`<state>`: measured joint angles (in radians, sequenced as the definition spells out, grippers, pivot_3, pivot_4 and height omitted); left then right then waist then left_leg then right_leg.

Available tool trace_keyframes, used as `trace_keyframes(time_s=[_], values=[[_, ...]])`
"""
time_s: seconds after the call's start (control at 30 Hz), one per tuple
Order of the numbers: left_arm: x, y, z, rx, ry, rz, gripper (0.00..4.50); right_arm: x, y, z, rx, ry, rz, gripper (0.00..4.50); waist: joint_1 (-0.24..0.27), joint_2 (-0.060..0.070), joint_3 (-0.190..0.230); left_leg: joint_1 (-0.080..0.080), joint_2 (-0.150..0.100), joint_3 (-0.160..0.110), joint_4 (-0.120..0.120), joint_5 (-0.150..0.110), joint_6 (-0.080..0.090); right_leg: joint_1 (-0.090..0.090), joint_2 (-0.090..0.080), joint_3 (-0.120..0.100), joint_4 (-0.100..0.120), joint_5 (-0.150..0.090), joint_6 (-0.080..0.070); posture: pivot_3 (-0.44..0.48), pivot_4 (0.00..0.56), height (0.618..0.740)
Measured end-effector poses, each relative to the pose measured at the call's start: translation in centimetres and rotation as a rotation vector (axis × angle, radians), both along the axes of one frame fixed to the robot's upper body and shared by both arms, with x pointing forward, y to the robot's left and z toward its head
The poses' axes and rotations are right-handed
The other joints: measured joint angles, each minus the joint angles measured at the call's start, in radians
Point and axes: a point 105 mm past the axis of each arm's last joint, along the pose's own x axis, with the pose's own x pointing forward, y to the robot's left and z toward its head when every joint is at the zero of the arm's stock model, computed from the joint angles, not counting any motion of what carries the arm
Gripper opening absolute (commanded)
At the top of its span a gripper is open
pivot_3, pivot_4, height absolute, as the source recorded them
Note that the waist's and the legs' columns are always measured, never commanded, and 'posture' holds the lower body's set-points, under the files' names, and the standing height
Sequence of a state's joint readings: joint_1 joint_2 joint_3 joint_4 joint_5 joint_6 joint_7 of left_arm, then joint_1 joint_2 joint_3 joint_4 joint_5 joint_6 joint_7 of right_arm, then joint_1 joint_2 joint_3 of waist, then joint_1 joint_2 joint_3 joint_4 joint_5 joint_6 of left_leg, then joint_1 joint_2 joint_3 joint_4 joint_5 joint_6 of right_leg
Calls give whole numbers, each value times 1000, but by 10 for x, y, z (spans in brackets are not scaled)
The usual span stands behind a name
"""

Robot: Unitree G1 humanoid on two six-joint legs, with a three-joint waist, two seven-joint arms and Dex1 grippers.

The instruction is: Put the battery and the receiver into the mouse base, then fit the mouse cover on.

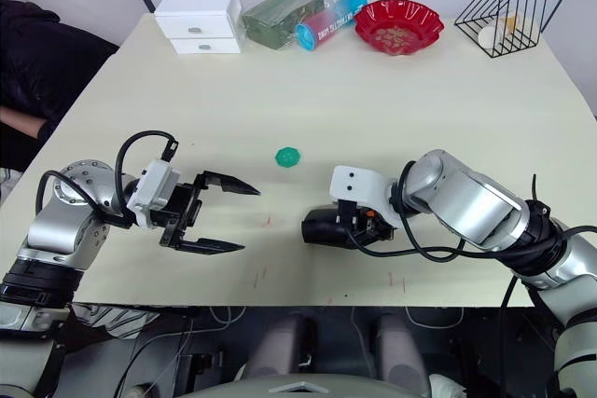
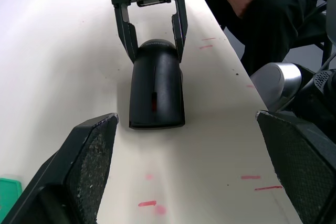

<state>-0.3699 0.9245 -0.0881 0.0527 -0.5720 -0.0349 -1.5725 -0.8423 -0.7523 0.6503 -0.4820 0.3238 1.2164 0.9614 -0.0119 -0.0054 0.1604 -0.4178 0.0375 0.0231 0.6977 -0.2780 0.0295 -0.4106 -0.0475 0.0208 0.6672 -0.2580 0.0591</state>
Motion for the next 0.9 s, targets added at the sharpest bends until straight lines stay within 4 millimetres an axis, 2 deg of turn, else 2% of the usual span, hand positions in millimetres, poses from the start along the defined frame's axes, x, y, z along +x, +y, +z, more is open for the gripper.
trace_keyframes(time_s=[0.9], values=[[1,1,0,0,-1,3,4500,1,0,-3,21,-20,19,2271,-1,0,0,0,0,0,0,0,0,0,0,0,0,0,0,0,150,740]])
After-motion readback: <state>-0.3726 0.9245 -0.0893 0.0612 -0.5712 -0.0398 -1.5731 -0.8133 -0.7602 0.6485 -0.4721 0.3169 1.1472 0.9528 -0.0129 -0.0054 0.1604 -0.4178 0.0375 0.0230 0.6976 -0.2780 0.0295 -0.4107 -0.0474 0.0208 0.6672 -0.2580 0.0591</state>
